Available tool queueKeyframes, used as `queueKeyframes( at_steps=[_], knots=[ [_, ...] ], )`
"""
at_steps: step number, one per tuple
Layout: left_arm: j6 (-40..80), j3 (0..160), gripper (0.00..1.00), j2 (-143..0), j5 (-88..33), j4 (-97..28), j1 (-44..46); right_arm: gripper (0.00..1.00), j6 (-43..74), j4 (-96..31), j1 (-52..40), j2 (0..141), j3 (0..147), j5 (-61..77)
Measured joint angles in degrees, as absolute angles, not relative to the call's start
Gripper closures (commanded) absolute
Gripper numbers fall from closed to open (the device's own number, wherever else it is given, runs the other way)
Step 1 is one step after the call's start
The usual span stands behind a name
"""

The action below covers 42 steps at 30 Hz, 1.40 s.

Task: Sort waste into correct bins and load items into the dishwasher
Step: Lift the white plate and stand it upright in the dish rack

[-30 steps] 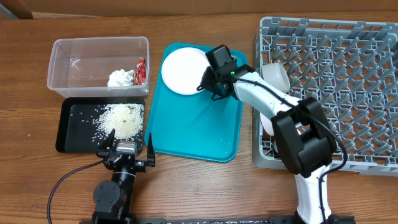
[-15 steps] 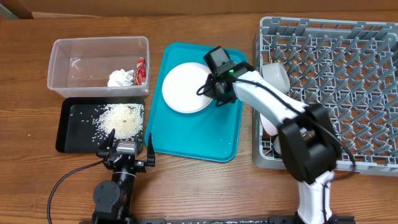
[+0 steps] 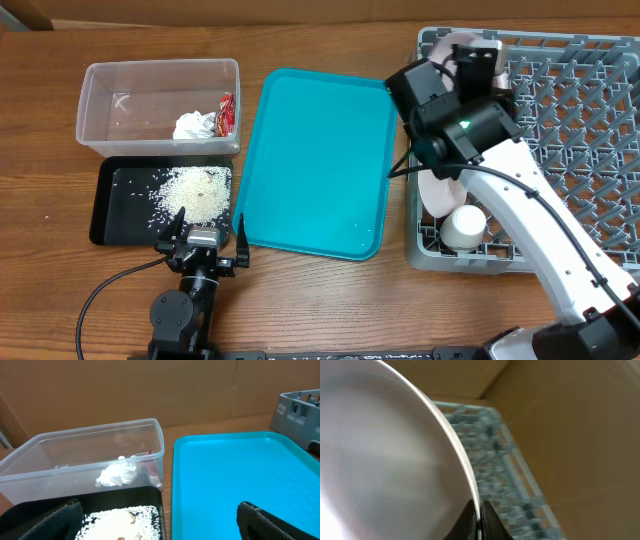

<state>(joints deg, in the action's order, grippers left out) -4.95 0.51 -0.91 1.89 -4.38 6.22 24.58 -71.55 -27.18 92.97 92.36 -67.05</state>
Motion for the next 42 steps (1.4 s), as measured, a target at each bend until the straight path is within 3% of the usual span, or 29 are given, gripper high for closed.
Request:
queueKeyframes(
  at_steps=[9,17,19,22,23,27,36,37,39,40,42],
  knots=[
    [-4.95,0.51,0.00,-0.91,1.89,-4.36,6.22,0.96,21.32,-68.73,-13.72,94.98,90.70,-67.00],
    [-4.95,0.51,0.00,-0.91,1.89,-4.36,6.22,0.96,19.44,-67.59,-14.09,103.55,87.44,-63.86],
    [-4.95,0.51,0.00,-0.91,1.89,-4.38,6.22,0.84,19.38,-67.70,-16.12,103.81,87.18,-63.92],
    [-4.95,0.51,0.00,-0.91,1.89,-4.40,6.22,0.48,19.11,-69.06,-20.73,103.81,87.18,-64.20],
    [-4.95,0.51,0.00,-0.91,1.89,-4.36,6.22,0.44,19.53,-70.22,-23.83,103.81,87.18,-64.47],
    [-4.95,0.51,0.00,-0.91,1.89,-4.36,6.22,0.37,21.63,-73.56,-33.50,103.81,87.20,-64.77],
    [-4.97,0.51,0.00,-0.91,1.89,-4.38,6.22,0.36,29.32,-78.41,-42.78,99.53,92.03,-53.82],
    [-4.95,0.51,0.00,-0.91,1.89,-4.38,6.22,0.32,29.71,-77.45,-42.78,97.78,92.77,-50.02],
    [-4.97,0.51,0.00,-0.91,1.89,-4.36,6.22,0.05,30.35,-75.55,-42.78,94.59,94.67,-43.38],
    [-4.95,0.51,0.00,-0.91,1.89,-4.38,6.22,0.00,31.03,-72.55,-42.76,91.57,96.01,-37.28],
    [-4.95,0.51,0.00,-0.91,1.89,-4.38,6.22,0.00,31.46,-67.05,-42.78,87.22,96.86,-28.25]
  ],
)
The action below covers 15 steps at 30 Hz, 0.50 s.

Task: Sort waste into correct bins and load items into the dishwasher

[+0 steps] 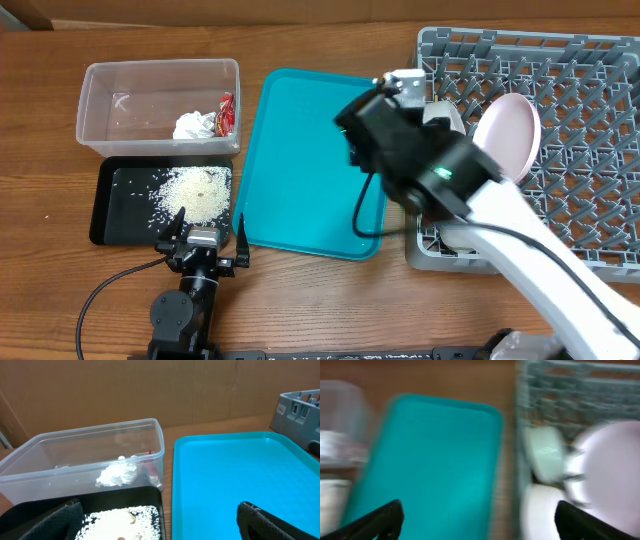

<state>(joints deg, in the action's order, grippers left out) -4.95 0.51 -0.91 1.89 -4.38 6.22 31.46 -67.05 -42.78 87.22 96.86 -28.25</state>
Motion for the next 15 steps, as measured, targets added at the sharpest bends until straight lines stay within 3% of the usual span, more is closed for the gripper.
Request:
queueKeyframes(
  at_steps=[5,11,15],
  knots=[
    [-4.95,0.51,0.00,-0.91,1.89,-4.38,6.22,0.00,30.46,-66.54,-42.78,82.39,97.82,-11.55],
    [-4.95,0.51,0.00,-0.91,1.89,-4.38,6.22,0.00,27.94,-69.01,-39.40,80.23,97.78,-11.03],
    [-4.95,0.51,0.00,-0.91,1.89,-4.36,6.22,0.00,26.76,-67.99,-32.12,66.48,97.78,-16.95]
  ],
)
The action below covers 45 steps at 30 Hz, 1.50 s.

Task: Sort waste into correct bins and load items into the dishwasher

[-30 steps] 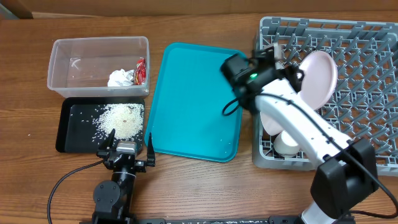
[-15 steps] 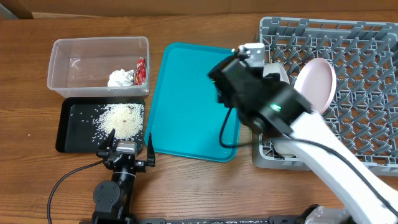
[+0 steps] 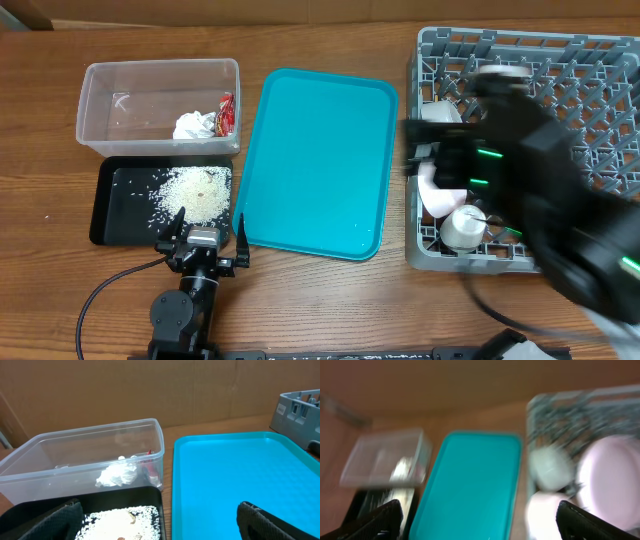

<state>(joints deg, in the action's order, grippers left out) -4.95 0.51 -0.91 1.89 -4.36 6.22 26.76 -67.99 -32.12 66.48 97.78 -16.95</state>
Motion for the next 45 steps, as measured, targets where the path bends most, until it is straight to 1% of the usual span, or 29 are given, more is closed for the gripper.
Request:
queueKeyframes(
  at_steps=[2,5,6,7,9,12,17,21,22,23,26,28,33,39,45],
  knots=[
    [-4.95,0.51,0.00,-0.91,1.89,-4.36,6.22,0.00,25.04,-66.26,-27.59,62.72,97.71,-16.82],
    [-4.97,0.51,0.00,-0.91,1.89,-4.38,6.22,0.00,17.50,-59.46,-16.16,55.53,94.41,-11.68],
    [-4.95,0.51,0.00,-0.91,1.89,-4.38,6.22,0.00,15.84,-57.34,-14.24,54.13,92.58,-9.85],
    [-4.95,0.51,0.00,-0.91,1.89,-4.34,6.22,0.00,13.65,-54.57,-10.98,52.01,88.97,-8.10],
    [-4.95,0.51,0.00,-0.91,1.89,-4.38,6.22,0.00,11.97,-49.65,-7.86,49.36,83.15,-6.44],
    [-4.95,0.51,0.00,-0.91,1.89,-4.40,6.22,0.00,10.41,-38.54,-4.10,42.98,68.36,-3.79],
    [-4.95,0.51,0.00,-0.91,1.89,-4.40,6.22,0.00,10.31,-26.70,-3.14,29.56,46.78,-1.30],
    [-4.95,0.51,0.00,-0.91,1.89,-4.40,6.22,0.00,10.44,-22.20,-3.05,18.22,34.94,-0.75],
    [-4.95,0.51,0.00,-0.91,1.89,-4.34,6.22,0.00,10.44,-18.98,-3.03,14.33,30.09,-0.62],
    [-4.95,0.49,0.00,-0.91,1.89,-4.38,6.22,0.00,10.46,-19.03,-3.03,12.10,27.59,-0.47],
    [-4.95,0.49,0.00,-0.97,1.89,-4.36,6.22,0.00,10.46,-13.54,-2.22,4.80,16.97,-0.32],
    [-4.95,0.51,0.00,-0.97,1.89,-4.38,6.22,0.00,10.48,-6.94,-1.10,1.52,10.74,0.23],
    [-4.95,0.49,0.00,-0.97,1.89,-4.36,6.22,0.00,10.48,2.55,-0.60,0.82,2.70,1.26],
    [-4.95,0.49,0.00,-0.97,1.89,-4.38,6.22,0.00,10.48,2.00,-0.62,0.80,1.06,2.24],
    [-4.97,0.49,0.00,-0.97,1.89,-4.36,6.22,0.00,10.48,-4.75,-0.62,0.73,1.06,2.57]
  ],
)
